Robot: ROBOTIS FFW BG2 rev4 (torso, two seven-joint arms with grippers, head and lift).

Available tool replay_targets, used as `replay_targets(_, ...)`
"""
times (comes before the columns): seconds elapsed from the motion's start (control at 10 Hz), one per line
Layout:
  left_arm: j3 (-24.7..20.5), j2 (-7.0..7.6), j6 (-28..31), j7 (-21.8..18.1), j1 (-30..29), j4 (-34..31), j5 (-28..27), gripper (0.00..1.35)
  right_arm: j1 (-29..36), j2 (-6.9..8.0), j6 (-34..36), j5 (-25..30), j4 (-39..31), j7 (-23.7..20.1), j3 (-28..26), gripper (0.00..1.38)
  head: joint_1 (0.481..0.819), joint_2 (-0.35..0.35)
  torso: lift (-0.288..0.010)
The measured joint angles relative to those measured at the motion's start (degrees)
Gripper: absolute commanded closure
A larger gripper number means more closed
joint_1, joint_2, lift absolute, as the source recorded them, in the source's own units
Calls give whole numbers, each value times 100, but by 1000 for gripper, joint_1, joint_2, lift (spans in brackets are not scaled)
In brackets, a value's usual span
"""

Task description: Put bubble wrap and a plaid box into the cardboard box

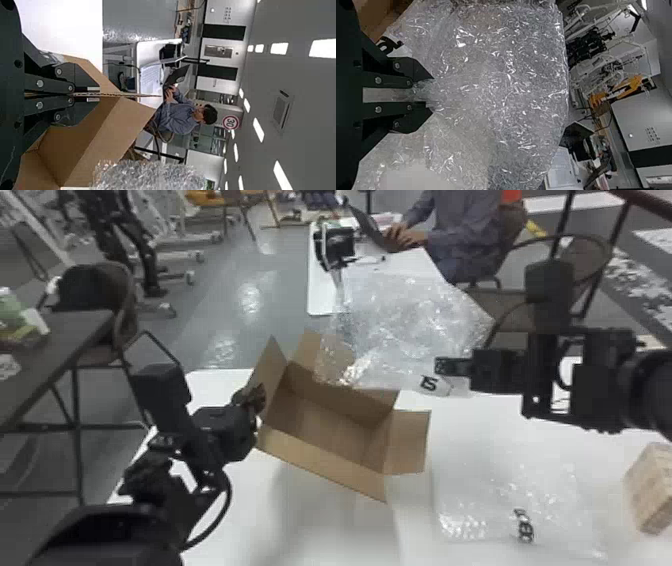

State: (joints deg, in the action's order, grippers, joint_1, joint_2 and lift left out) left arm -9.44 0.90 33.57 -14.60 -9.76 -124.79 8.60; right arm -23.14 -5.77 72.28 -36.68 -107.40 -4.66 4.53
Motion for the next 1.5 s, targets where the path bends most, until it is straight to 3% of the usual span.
replay_targets(0.4,50,24,0,27,26,32,-17,1225,-103,15,-517,-1182,1004,-18,505,1055,634,249,-110)
replay_targets(0.7,66,30,-27,37,33,34,-33,1225,-148,22,-667,-1655,1658,-133,749,1055,654,280,-110)
replay_targets(1.2,74,33,-46,46,35,34,-34,1225,-209,58,-819,-1767,2343,-146,1064,1055,682,297,-110)
replay_targets(1.5,91,43,-72,46,43,52,-27,1225,-350,74,-1102,-1651,2957,-525,1409,1053,695,312,-110)
